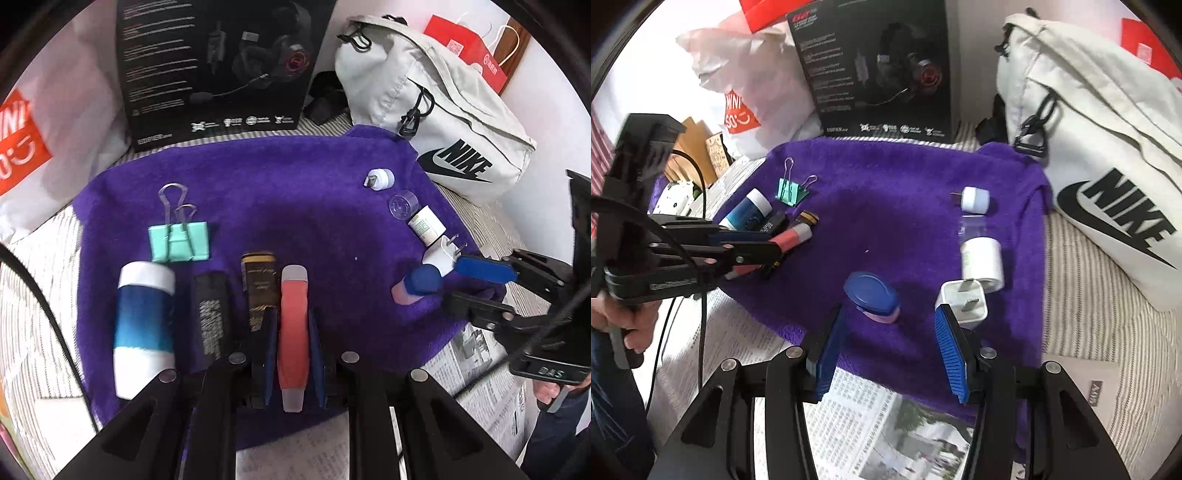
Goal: Organize rigid objects
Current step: 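Set the pink tube beside the Grand Reserve box with the left tool while the right releases the jar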
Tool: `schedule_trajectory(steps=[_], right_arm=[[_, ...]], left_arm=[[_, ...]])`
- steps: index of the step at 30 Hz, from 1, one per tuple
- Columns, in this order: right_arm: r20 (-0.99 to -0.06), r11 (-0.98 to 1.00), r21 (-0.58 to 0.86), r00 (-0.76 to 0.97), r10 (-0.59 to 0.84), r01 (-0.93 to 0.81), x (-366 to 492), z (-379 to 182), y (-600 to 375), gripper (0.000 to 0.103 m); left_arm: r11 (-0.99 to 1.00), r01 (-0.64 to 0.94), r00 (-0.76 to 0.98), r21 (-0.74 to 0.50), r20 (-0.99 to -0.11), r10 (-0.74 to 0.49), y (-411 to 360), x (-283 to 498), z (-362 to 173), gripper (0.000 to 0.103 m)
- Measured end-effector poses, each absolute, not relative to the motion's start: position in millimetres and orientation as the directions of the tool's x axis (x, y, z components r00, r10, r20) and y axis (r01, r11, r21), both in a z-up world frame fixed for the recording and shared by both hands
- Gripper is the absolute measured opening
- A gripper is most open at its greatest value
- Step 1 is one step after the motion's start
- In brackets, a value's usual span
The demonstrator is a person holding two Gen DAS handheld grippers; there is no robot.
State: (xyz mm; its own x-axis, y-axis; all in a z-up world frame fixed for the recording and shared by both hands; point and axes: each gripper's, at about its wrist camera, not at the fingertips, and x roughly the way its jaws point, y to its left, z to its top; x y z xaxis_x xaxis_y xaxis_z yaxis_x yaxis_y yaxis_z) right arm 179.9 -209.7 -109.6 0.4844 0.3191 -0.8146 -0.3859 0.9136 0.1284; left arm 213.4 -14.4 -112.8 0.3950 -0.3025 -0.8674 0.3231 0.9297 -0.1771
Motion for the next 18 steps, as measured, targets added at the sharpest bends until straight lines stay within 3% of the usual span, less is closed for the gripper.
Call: schedule_trajectory(steps=[13,18], right_arm=[[-0.81,0.923,0.148,0.491,0.319,-0.356,173.8,-110.6,-225.8,0.049],[-0.814,0.931,0.147,0.494,0.306,-0.334,171.1,-111.6,-228.3,0.049]], left_arm=[[0.93,0.348,0.379,-0.115,-0.89,-0.252,-35.3,214.2,-123.1,0.017],[0.934,0.333,0.375,-0.128,-0.891,-0.256,-29.0,203.9,-119.1,0.033]])
